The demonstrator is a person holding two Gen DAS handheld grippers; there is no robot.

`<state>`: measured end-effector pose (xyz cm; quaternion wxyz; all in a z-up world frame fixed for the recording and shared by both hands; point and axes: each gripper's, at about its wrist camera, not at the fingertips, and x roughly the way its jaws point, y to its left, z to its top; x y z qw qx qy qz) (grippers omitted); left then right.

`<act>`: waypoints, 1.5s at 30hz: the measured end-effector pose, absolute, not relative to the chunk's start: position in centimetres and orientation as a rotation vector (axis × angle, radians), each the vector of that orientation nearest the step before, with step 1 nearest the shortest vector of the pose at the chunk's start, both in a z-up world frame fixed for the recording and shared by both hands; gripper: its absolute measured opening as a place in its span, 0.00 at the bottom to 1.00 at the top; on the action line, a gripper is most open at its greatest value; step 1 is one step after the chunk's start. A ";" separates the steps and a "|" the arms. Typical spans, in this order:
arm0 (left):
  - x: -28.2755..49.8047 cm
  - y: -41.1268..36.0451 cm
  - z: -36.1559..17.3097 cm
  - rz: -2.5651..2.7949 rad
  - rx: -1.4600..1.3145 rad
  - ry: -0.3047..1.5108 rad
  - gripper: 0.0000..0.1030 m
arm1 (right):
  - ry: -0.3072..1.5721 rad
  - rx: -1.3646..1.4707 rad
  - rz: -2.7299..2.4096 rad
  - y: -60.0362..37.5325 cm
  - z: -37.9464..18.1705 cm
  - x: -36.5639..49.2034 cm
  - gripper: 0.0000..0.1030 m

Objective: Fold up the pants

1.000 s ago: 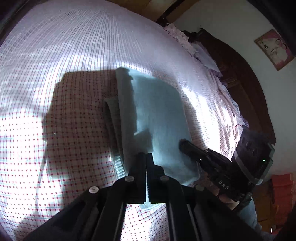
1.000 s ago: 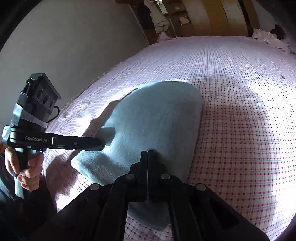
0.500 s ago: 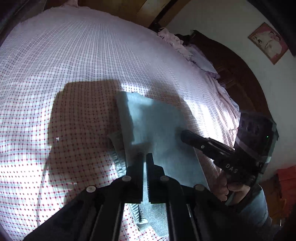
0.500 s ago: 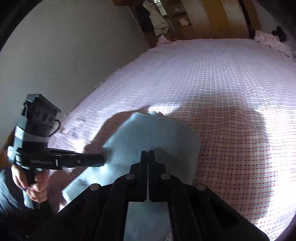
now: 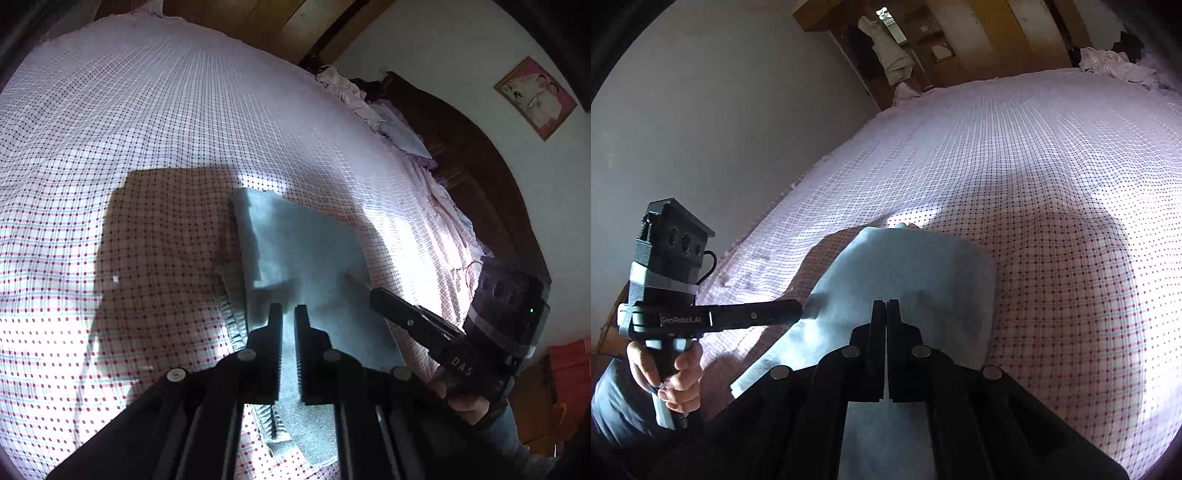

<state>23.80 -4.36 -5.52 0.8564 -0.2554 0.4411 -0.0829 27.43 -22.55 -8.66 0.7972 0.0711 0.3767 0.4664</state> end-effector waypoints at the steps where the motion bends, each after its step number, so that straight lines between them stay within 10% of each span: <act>1: 23.4 -4.4 -5.3 -0.161 -0.514 0.919 0.32 | 0.791 0.126 0.996 -22.6 -8.5 26.8 0.00; 5: 22.3 -5.4 -4.3 -0.108 -0.409 0.857 0.75 | 0.744 -0.011 0.921 -22.6 -8.2 24.9 0.01; 19: 19.8 -5.8 -2.5 -0.037 -0.286 0.770 0.97 | 0.725 -0.051 0.873 -23.7 -6.9 24.5 0.57; 33: 20.8 -5.7 -9.2 -0.326 -0.619 0.986 0.94 | 0.963 0.296 0.989 -27.4 -12.4 27.5 0.57; 38: 24.7 -6.2 -9.7 -0.270 -0.628 0.999 0.52 | 0.975 0.257 1.008 -23.4 -12.6 30.4 0.56; 41: 25.3 -6.1 -9.1 -0.270 -0.653 0.979 0.47 | 0.983 0.262 1.002 -22.7 -12.2 31.3 0.32; 45: 27.1 -7.3 -8.0 -0.294 -0.630 0.954 0.45 | 0.947 0.301 0.998 -24.5 -10.5 32.6 0.27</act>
